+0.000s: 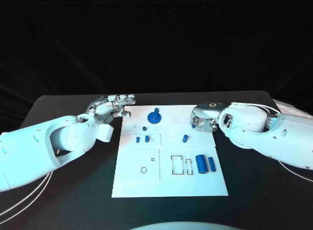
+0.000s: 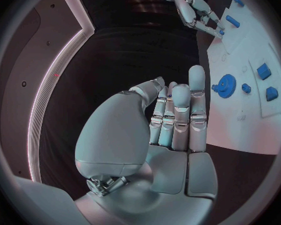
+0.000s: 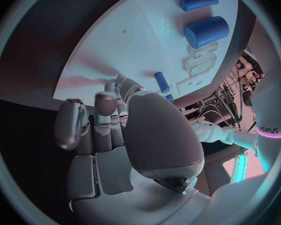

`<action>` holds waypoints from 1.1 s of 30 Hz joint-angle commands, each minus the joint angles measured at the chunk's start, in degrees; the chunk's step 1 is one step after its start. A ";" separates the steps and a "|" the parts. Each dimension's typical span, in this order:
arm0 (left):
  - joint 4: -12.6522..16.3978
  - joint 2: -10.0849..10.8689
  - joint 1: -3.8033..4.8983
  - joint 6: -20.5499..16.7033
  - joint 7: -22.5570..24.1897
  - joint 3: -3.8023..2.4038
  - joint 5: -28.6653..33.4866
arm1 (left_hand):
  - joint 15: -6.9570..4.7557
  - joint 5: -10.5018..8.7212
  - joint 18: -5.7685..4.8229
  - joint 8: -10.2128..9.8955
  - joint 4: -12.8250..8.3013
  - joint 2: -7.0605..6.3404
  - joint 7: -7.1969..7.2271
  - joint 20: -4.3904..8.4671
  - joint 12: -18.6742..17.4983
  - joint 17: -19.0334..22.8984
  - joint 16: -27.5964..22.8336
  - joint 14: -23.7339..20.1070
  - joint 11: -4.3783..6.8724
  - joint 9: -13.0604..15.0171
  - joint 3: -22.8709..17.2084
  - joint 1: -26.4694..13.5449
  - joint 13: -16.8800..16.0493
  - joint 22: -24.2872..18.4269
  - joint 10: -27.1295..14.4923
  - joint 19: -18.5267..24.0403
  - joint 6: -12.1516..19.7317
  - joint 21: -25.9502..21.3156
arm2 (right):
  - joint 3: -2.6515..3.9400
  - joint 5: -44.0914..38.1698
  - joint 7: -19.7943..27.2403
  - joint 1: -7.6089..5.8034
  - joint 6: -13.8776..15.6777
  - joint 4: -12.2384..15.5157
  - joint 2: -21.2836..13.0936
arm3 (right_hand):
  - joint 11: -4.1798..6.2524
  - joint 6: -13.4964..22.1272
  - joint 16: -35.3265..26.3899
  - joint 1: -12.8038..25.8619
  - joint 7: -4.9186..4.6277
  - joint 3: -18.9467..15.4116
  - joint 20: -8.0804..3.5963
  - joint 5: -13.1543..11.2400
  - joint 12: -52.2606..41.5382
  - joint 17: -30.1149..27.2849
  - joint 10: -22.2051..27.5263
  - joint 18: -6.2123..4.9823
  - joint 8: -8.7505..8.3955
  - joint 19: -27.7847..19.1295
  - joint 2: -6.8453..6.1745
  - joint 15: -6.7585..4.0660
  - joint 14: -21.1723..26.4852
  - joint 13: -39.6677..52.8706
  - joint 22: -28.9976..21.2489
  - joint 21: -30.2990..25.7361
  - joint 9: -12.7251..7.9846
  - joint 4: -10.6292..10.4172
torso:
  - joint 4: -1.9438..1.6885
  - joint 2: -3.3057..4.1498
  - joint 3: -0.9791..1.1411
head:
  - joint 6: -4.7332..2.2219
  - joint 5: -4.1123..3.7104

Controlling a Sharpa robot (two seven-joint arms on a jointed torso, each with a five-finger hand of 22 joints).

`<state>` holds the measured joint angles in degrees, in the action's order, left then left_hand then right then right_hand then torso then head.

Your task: Assemble the parts on the task board

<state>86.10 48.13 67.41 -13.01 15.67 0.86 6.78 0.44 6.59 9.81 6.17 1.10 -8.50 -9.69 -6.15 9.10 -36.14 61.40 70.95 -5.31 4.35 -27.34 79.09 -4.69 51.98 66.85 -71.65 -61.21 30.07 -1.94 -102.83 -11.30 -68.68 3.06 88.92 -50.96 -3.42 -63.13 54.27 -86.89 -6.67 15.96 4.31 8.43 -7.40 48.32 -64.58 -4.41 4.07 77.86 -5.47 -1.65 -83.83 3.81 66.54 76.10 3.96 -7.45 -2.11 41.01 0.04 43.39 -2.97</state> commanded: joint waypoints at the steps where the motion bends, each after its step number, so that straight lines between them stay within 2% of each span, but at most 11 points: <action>1: 0.03 -0.14 -0.01 0.53 0.16 -0.04 1.24 | 0.09 0.08 0.67 0.28 -0.16 0.62 0.02 -0.03 0.24 0.13 -0.40 -0.49 -0.08 0.00 0.15 0.20 -0.09 -0.07 0.08 0.23 -0.20 -0.33 | 0.00 0.00 1.28 0.16 -1.83 -0.18 0.24 | 0.09 -0.70 -0.37 0.20 0.08 0.66 -0.46 -0.28 0.33 -0.10 -0.58 -0.71 0.08 0.08 -0.21 -0.20 -0.23 -0.12 -0.01 -0.17 0.07 0.10 | -0.02 -0.05 0.01 | 0.11 -0.02; 5: -0.04 -0.16 -0.01 0.51 0.04 -0.04 1.25 | 0.09 0.08 0.67 0.28 -0.16 0.62 0.02 -0.03 0.24 0.13 -0.40 -0.49 -0.08 0.00 0.15 0.20 -0.09 -0.07 0.08 0.23 -0.20 -0.33 | 0.00 0.14 1.59 0.28 -1.91 -0.42 0.54 | 0.23 -1.37 -0.27 0.39 0.16 1.54 -0.49 -0.43 0.34 -0.01 -1.35 -0.66 0.21 0.22 -0.12 -0.11 -0.31 -0.19 0.14 -0.11 0.13 0.28 | -0.09 -0.02 -0.06 | 0.10 -0.03; 19: -0.05 -0.15 -0.01 0.41 -0.25 -0.03 1.21 | 0.09 0.06 0.66 0.31 -0.33 0.66 0.00 -0.02 0.35 0.57 -0.64 -0.69 -0.10 -0.01 0.23 0.33 -0.10 -0.15 0.01 0.23 -0.16 -0.44 | 0.00 -0.15 1.46 0.73 -2.26 -1.59 1.64 | 0.62 -4.37 0.91 0.90 0.41 5.09 -0.35 -2.55 0.53 1.03 -4.95 -0.42 0.91 0.98 1.10 0.05 -0.78 -0.08 1.29 0.59 0.64 1.83 | -0.03 -0.03 -0.06 | 0.45 0.05; 24: -0.04 -0.14 -0.01 0.43 -0.40 -0.03 1.03 | 0.09 0.05 0.66 0.31 -0.41 0.66 -0.03 -0.01 0.39 0.69 -0.71 -0.74 -0.12 -0.03 0.28 0.37 -0.10 -0.19 -0.05 0.24 -0.11 -0.50 | 0.01 -0.34 1.11 0.88 -0.09 -1.36 1.66 | 0.65 -4.88 1.45 1.18 0.35 6.23 -0.32 -3.31 0.80 1.51 -5.76 -0.34 0.95 1.24 1.61 0.01 -0.90 -0.06 1.73 0.87 0.78 2.37 | -0.03 -0.08 -0.06 | 0.49 0.03; 33: -0.31 -0.07 -0.01 0.48 -0.64 -0.03 0.90 | 0.12 0.04 0.64 0.28 -0.54 0.67 -0.09 -0.01 0.45 0.90 -0.81 -0.84 -0.17 -0.07 0.39 0.43 -0.08 -0.27 -0.24 0.23 0.03 -0.60 | 0.19 1.04 0.09 0.83 4.52 0.65 0.28 | 0.56 -5.07 1.78 1.68 0.24 7.04 -0.30 -3.80 1.16 1.78 -6.18 -0.29 0.89 1.39 1.71 0.02 -0.94 -0.09 1.99 1.05 0.87 2.69 | -0.01 -0.08 -0.02 | 0.53 -0.02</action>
<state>85.78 48.11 67.40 -13.04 15.05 0.86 7.61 0.44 6.59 9.80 6.16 0.79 -8.29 -9.69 -6.15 9.33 -35.30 60.96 70.53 -5.31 4.33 -27.03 79.30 -4.73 51.76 66.84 -71.65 -61.20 29.82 -1.83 -102.54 -11.15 -67.83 5.20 89.01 -50.68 -2.83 -67.79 55.82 -85.19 -6.30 22.80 4.11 4.93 -6.51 50.05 -70.29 -4.40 4.71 78.90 -4.22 -1.65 -83.82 3.67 68.48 76.78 4.71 -4.80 -2.12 40.94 0.01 43.90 -2.94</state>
